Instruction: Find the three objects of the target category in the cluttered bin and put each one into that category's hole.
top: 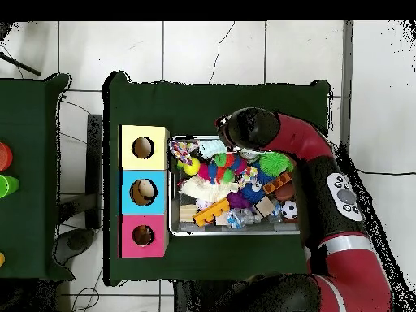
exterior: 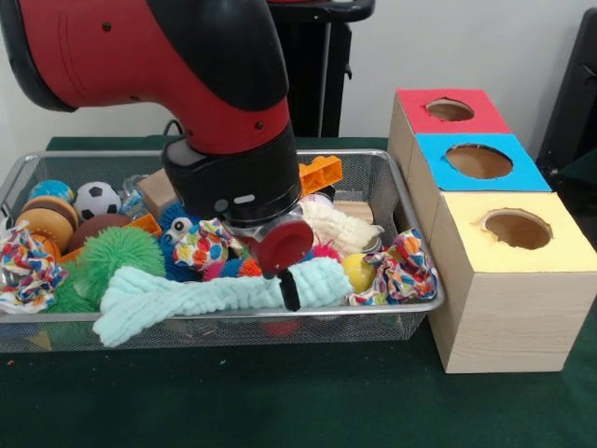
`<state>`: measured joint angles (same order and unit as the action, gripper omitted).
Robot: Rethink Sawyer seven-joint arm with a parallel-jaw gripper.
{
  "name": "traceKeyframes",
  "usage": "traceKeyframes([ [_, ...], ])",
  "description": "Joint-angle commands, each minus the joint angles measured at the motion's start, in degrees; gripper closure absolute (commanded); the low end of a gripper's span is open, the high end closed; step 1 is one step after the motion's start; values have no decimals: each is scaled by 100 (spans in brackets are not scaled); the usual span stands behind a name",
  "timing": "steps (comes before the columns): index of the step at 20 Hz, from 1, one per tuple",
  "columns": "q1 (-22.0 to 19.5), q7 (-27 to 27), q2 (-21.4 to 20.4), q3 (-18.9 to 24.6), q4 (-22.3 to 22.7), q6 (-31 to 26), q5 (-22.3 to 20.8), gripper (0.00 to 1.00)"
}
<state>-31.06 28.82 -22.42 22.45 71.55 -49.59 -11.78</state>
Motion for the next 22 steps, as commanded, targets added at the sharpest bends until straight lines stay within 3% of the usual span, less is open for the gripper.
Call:
traceKeyframes([
  [1, 50, -1499, -203, 19, 110, -870, 275, 0],
  [6, 60, -1432, -422, 21, -21, -1392, 428, 0],
  [15, -90, -1175, -44, 64, -131, -1227, 383, 0],
  [22, -182, -1104, 192, 138, 4, -749, 342, 0],
])
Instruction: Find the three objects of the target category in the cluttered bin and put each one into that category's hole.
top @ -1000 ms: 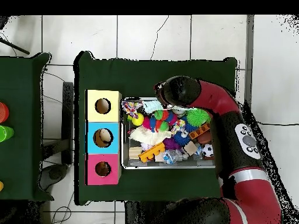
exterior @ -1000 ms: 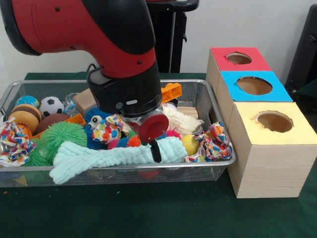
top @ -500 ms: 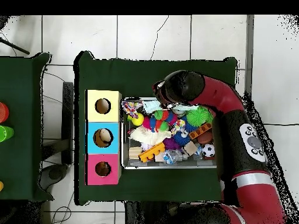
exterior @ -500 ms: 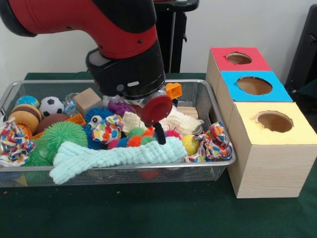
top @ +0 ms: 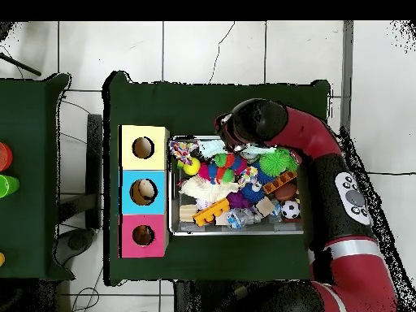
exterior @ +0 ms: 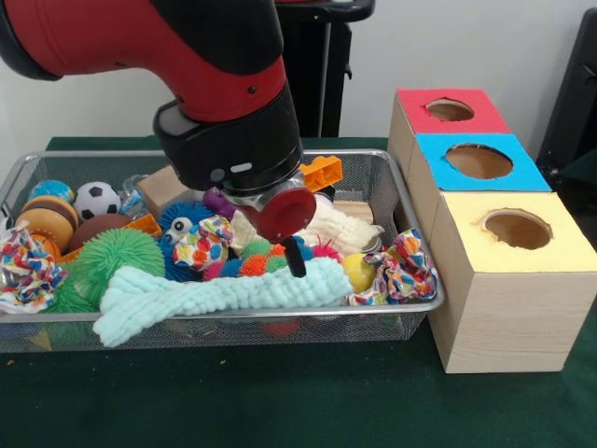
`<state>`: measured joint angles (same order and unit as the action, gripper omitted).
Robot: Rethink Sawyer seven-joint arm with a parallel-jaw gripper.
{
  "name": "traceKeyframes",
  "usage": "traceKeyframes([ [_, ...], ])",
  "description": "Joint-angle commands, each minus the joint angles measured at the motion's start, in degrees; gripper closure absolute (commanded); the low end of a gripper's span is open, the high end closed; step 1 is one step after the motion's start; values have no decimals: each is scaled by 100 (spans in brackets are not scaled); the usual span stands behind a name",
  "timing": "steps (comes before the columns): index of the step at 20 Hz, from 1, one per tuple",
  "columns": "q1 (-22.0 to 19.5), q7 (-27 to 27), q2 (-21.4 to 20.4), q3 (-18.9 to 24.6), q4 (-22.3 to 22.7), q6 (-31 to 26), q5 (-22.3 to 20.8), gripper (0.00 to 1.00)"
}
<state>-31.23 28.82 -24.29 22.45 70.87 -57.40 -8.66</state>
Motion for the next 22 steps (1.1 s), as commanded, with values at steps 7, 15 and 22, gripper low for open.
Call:
traceKeyframes([
  [7, -251, -1062, 532, 148, 157, 337, -64, 0],
  [15, -247, -1027, 870, 91, -73, 473, -193, 0],
  [22, -341, -913, 1024, 183, -48, 713, -205, 0],
])
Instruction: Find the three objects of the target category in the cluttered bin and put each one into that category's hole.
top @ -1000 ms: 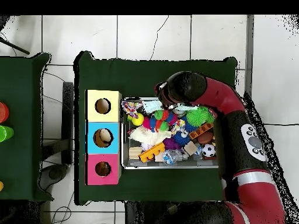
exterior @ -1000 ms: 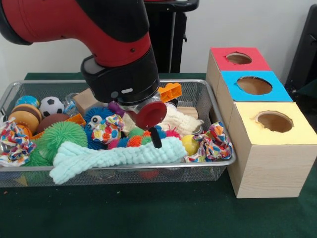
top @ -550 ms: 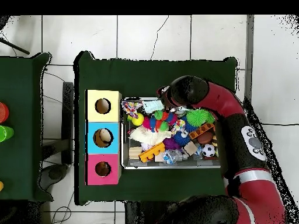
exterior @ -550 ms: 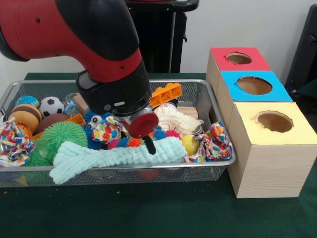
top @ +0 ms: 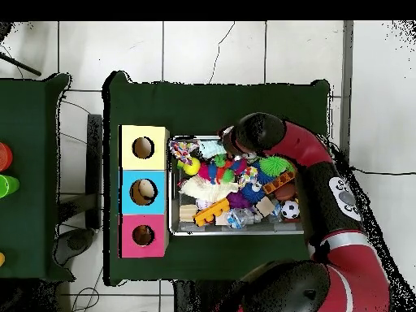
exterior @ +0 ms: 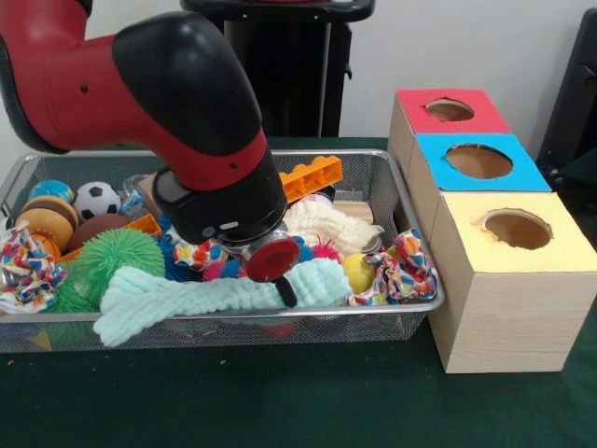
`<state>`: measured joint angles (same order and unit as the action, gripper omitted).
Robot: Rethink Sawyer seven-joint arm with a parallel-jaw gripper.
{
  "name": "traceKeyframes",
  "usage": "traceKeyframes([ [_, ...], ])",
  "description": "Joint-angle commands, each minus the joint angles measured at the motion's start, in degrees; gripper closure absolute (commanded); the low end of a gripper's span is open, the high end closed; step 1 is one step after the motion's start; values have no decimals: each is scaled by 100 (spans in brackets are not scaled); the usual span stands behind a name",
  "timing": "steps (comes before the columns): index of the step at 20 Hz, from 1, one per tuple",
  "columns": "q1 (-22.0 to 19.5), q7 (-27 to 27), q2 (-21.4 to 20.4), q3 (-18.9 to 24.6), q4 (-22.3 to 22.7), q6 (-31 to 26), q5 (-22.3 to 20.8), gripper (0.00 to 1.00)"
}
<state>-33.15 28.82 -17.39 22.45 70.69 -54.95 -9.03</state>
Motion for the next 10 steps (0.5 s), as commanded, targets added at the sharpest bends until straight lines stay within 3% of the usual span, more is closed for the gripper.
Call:
traceKeyframes([
  [1, -147, -922, 356, 183, -26, 510, -175, 0],
  [10, -235, -878, 615, 212, -7, 761, -179, 0],
])
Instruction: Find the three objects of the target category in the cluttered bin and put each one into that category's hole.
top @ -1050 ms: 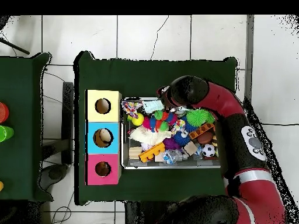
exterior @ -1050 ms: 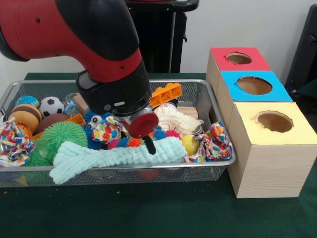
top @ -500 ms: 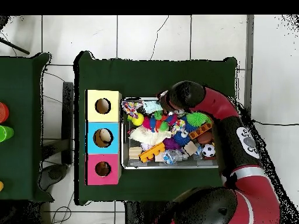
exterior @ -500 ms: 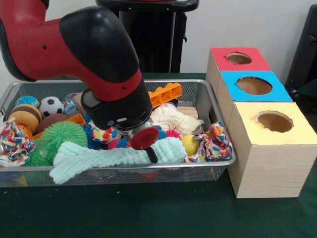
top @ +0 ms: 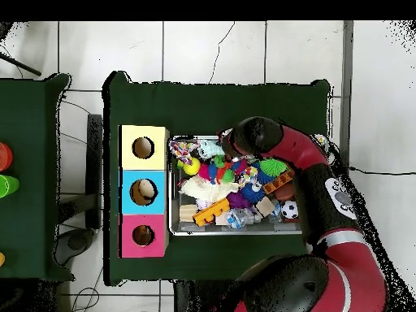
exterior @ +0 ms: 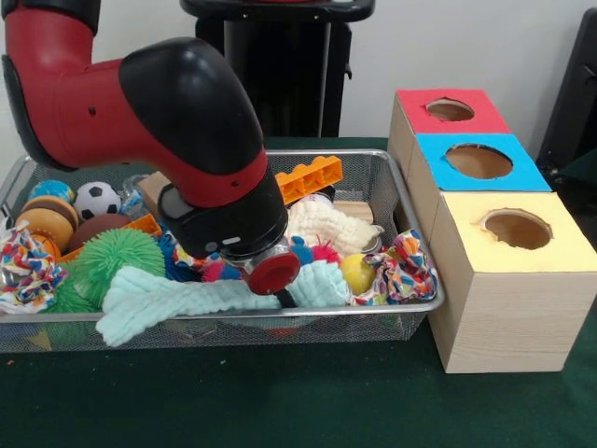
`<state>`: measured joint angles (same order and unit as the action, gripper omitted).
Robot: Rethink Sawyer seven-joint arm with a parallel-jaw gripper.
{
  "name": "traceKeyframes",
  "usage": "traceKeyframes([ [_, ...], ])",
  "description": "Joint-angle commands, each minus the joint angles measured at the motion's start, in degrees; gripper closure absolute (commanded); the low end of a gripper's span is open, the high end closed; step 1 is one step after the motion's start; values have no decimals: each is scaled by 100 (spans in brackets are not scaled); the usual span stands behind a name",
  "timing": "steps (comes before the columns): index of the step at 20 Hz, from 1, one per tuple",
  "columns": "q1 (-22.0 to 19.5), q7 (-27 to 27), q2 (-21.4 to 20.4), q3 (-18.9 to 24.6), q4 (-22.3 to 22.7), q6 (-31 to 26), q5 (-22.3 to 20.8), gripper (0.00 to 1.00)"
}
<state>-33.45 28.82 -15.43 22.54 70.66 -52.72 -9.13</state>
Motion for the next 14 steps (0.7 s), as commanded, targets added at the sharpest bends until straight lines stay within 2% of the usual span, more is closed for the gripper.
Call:
traceKeyframes([
  [1, -269, -809, 424, 276, 48, 682, -179, 0],
  [3, -221, -852, 403, 196, 6, 735, -271, 0],
  [4, -240, -839, 408, 222, 5, 748, -282, 100],
  [11, -196, -928, 384, 220, 4, 719, -278, 100],
  [14, -134, -1060, 332, 177, -3, 501, -179, 100],
])
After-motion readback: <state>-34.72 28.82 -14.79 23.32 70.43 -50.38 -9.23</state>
